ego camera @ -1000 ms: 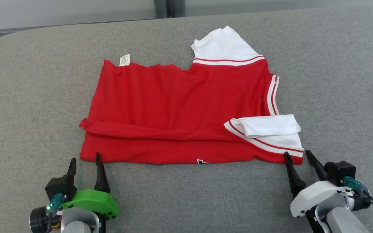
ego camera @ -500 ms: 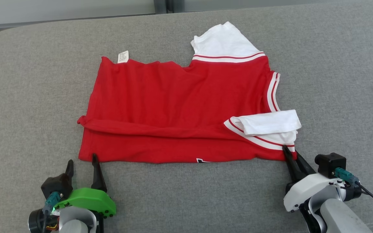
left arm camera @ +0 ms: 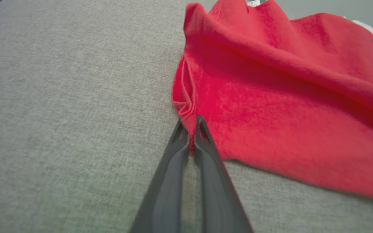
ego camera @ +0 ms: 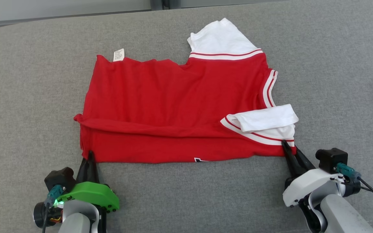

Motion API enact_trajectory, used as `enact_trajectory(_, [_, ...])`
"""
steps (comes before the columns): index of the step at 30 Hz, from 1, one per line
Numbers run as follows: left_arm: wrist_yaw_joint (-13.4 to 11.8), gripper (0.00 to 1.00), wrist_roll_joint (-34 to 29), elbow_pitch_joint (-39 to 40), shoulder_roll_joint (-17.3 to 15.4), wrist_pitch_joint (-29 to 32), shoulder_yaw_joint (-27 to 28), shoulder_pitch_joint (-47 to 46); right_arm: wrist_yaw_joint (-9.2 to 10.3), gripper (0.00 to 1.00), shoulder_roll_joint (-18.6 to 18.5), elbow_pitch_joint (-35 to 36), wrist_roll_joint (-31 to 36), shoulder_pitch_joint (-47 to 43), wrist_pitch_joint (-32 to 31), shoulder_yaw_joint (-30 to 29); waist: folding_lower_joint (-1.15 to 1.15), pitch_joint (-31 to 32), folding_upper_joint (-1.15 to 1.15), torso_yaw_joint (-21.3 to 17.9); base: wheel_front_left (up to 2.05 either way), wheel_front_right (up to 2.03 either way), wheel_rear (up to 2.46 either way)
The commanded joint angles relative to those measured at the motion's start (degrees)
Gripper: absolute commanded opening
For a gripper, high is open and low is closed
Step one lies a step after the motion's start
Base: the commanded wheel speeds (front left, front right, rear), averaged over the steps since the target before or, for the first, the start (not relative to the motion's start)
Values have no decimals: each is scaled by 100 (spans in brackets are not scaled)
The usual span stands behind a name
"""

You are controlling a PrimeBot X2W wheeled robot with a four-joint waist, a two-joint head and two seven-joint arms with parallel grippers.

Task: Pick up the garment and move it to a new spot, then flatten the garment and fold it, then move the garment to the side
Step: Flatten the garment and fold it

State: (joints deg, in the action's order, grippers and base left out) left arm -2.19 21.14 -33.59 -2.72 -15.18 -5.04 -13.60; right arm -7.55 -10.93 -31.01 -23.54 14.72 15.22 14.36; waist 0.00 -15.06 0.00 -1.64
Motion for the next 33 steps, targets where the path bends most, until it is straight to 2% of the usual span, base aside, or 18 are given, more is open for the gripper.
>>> enact_trajectory(1, [28, 0, 1, 65, -36, 11, 8, -42, 12, 0, 8, 17, -38, 60, -14, -21, 0, 33, 0, 13, 0, 0, 0])
enact_trajectory(9, [70, 0, -230, 652, -38, 7, 217, 12, 12, 0, -48, 81, -337, 244, -8, -140, 0, 379, 0, 54, 0, 0, 0])
enact_trajectory(16, [103, 0, -288, 698, -39, 7, 370, 391, 12, 0, -245, -206, -641, 400, -7, 63, 0, 1137, 0, 41, 0, 0, 0])
enact_trajectory(22, [45, 0, -152, 567, -42, 7, 388, 987, 13, 0, -379, -462, -961, -11, -85, 294, 0, 1574, 0, 64, 0, 0, 0])
enact_trajectory(27, [-18, 0, -18, 361, -50, 7, 233, 1532, 15, 0, -528, -620, -1154, -651, -70, 364, 0, 1640, 0, 132, 0, 0, 0])
enact_trajectory(31, [-64, 0, 107, 231, -52, 7, 99, 1722, 15, 0, -507, -696, -1217, -920, -61, 400, 0, 1610, 0, 165, 0, 0, 0])
enact_trajectory(32, [-75, 17, 111, 213, -52, 7, 51, 1744, 15, 0, -503, -722, -1193, -954, -58, 418, 0, 1594, 0, 175, 0, 0, 0])
enact_trajectory(33, [-89, 55, 114, 213, -51, 7, 28, 1748, 15, 42, -493, -735, -1176, -951, -53, 416, 0, 1582, 0, 182, 0, 0, 0])
